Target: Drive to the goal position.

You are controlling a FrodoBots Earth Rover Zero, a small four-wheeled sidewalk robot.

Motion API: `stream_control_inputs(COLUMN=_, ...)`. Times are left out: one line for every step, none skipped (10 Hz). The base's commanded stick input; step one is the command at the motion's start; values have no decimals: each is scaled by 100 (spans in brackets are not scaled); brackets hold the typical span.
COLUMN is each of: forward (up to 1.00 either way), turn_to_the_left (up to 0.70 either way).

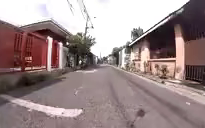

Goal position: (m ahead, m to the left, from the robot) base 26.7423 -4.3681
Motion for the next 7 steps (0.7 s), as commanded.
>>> stream_control_inputs(forward=85, turn_to_the_left=0)
stream_control_inputs(forward=85, turn_to_the_left=0)
stream_control_inputs(forward=85, turn_to_the_left=0)
stream_control_inputs(forward=85, turn_to_the_left=0)
stream_control_inputs(forward=85, turn_to_the_left=0)
stream_control_inputs(forward=85, turn_to_the_left=0)
stream_control_inputs(forward=85, turn_to_the_left=0)
